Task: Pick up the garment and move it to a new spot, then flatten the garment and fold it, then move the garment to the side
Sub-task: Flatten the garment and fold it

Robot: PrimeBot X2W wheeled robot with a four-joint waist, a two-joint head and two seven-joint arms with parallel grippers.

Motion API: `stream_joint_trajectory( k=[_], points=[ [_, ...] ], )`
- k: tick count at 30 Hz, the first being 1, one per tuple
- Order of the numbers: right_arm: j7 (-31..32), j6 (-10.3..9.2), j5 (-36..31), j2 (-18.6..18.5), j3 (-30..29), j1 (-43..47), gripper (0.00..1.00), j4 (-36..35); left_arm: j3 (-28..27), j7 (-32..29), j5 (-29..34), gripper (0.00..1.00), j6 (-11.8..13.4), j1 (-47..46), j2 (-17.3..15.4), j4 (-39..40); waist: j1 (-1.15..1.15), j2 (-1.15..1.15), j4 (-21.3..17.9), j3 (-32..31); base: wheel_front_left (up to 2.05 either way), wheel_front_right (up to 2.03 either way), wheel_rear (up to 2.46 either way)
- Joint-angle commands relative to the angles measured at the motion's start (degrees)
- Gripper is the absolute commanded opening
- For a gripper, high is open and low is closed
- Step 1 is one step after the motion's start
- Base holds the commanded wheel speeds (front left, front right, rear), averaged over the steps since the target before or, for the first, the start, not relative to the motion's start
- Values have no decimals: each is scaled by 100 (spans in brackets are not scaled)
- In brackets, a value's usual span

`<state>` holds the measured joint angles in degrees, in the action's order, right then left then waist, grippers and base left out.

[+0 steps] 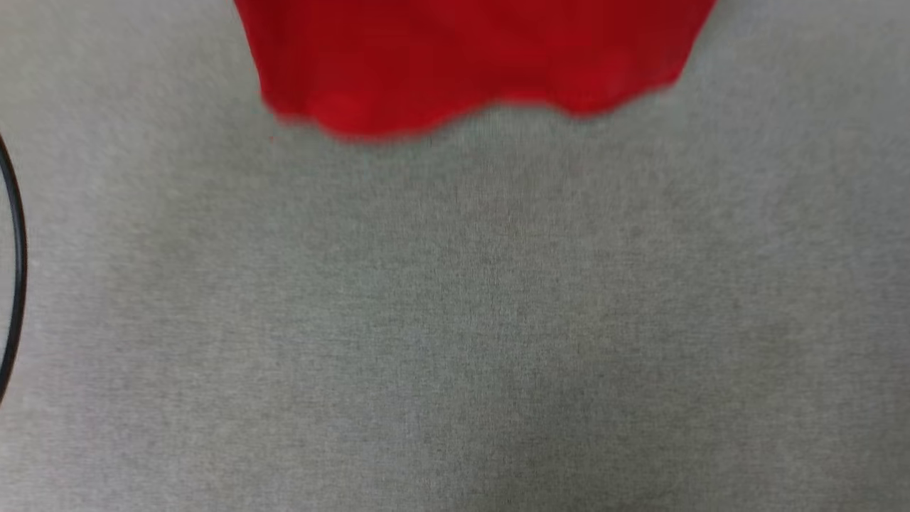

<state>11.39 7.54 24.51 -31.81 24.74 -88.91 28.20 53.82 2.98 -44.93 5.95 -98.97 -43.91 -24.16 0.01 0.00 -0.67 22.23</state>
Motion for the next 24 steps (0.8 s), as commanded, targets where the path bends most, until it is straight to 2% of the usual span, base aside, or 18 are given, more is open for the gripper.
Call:
stream_joint_trajectory(
  k=[1,6,12,17,24],
  points=[
    [-74,-10,-70,71,-17,-249,0,145,-38,63,47,0,-42,-203,105,-146,-1,0,-23,433,0,0,0],
    [-382,-10,-265,228,19,-1055,0,684,-138,259,157,0,-210,-837,378,-753,-1,0,-6,761,0,0,0],
    [-744,-10,-308,395,218,-1562,0,1240,-163,503,172,0,-397,-1096,502,-1353,-1,0,-8,1003,0,0,0],
    [-1022,-10,-141,474,505,-1566,0,1580,-176,775,89,0,-490,-846,570,-1678,-1,0,-5,1097,0,0,0],
    [-1433,-10,288,539,1085,-1000,0,1775,-302,1115,-179,0,-494,-24,527,-1753,-1,0,-28,894,0,0,0]
  ],
)
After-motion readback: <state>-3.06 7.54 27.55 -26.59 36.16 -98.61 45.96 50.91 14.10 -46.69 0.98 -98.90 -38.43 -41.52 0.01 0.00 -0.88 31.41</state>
